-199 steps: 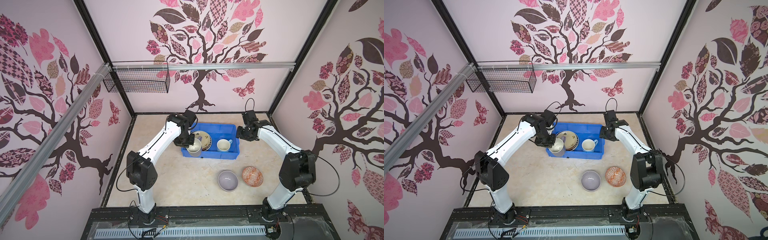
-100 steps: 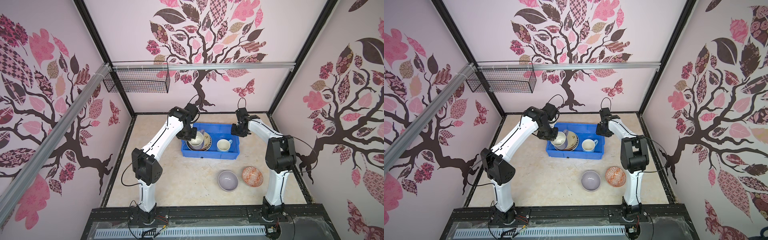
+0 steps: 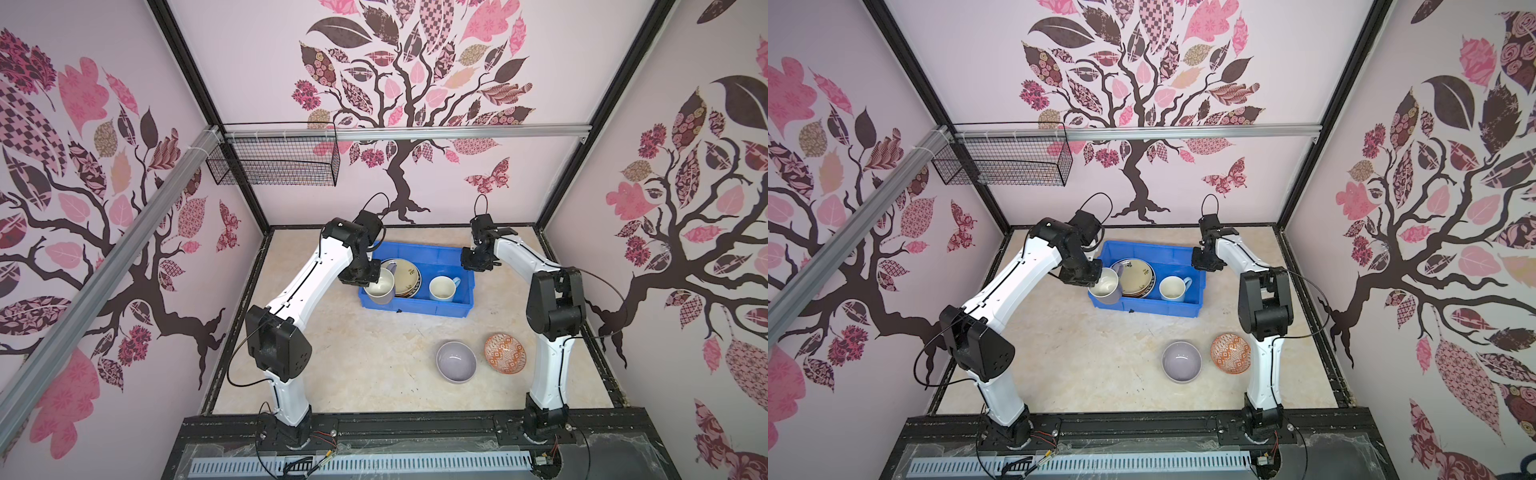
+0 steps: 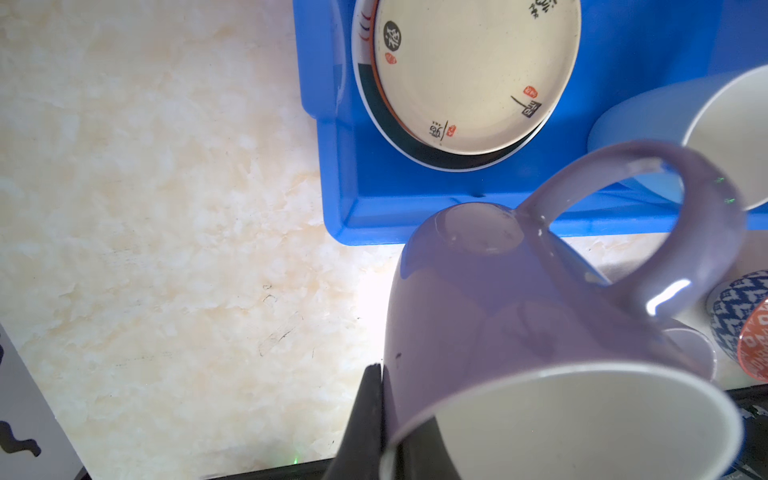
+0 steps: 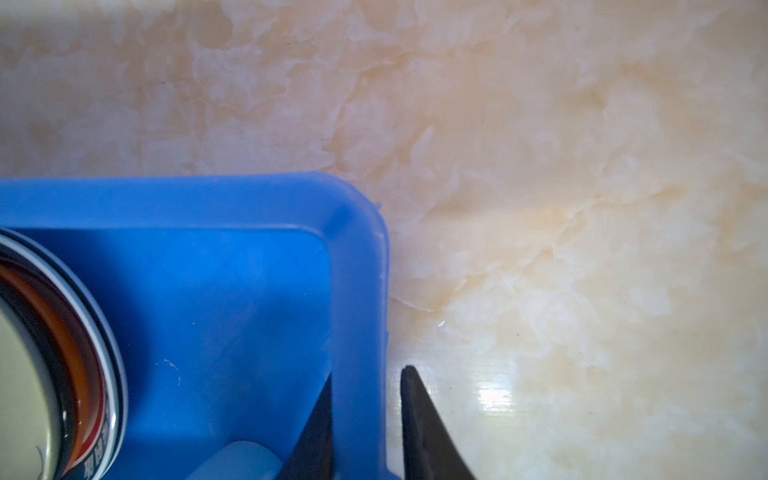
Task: Place the mixed dishes into the plastic bin
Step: 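Lift the lavender mug and carry it over the bin with the left gripper, then lower the lavender mug into the bin beside the plates and open the left gripper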
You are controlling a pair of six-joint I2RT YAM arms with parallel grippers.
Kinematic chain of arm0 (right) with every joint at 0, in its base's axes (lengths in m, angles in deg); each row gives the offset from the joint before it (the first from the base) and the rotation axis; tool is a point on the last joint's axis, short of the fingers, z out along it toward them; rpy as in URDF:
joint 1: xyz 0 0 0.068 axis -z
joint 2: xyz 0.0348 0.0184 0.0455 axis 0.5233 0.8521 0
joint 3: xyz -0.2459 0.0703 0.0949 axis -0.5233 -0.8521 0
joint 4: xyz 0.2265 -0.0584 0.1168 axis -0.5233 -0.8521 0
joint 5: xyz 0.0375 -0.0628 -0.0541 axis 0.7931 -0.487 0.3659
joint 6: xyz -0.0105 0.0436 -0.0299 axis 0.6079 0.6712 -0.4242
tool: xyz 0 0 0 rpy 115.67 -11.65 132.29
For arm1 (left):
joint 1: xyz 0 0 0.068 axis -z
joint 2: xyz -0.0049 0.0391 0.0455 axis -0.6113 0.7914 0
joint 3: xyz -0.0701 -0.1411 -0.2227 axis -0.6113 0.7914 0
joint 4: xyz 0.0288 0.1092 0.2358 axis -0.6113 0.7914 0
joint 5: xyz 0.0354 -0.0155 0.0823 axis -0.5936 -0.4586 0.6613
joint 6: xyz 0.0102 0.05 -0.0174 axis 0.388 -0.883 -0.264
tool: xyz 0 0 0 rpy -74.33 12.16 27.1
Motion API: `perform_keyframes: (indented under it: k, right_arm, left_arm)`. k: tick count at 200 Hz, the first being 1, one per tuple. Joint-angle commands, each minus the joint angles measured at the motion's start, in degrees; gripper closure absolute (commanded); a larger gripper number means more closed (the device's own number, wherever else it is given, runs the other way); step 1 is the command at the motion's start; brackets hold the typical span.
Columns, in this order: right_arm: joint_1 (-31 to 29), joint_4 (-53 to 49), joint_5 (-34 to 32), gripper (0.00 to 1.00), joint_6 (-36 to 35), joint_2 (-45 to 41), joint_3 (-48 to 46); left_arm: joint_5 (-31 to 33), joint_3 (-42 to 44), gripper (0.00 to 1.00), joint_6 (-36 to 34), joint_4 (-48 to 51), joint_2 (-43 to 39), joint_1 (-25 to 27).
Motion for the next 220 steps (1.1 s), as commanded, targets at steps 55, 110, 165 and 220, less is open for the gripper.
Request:
perform_keyframes:
  k: [55,110,165,220]
  right_arm:
    - [-6.79,-3.29,3.37,0.81,-2.42,-0.32,-2.64]
    - [-9.33,-5.35,4.95,0.81,-2.25,-2.80,-4.35]
    - [-10.16,-4.32,7.86,0.72,1.28,-5.72,-7.60]
    - [-9.24,-4.31,3.77,0.30,0.90,-11.59,-6.34]
  left_arm:
    - [-1.81,2.47,0.99,-1.92,-2.51,-4.38,-2.63]
    - [-2.19,3.26,0.99,-2.01,-3.27,-5.76,-4.47]
    - [-3.86,3.43,0.99,-1.60,-5.40,-4.15,-5.18]
    - [-5.55,-4.80,0.99,-0.75,-6.06,1.87,-3.81]
